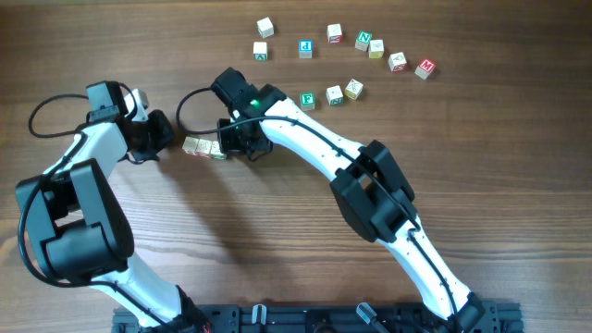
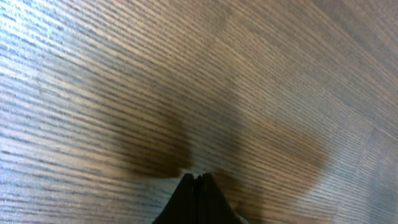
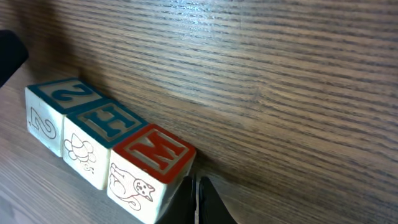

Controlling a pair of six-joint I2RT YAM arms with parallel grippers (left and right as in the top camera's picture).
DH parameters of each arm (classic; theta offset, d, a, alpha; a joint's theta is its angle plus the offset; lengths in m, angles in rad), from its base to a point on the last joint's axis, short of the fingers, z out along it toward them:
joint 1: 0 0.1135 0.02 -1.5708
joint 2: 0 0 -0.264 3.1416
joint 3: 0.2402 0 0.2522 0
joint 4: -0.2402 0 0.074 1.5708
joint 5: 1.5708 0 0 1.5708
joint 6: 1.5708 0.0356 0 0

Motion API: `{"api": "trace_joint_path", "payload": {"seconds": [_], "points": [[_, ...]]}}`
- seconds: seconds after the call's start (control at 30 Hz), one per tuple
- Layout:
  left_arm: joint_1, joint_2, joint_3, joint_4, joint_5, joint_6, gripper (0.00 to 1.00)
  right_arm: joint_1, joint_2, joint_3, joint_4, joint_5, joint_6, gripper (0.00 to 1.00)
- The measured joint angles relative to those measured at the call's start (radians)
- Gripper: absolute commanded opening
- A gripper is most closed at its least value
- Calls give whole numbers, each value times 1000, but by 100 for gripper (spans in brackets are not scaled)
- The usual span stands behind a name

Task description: Form a horizontal line

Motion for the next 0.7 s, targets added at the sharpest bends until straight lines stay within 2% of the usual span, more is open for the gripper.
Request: {"api": "trace_joint_path", "payload": {"seconds": [0.7], "points": [[0,0,-25,8,11,0,4,1,0,-1,18,0,4,5]]}}
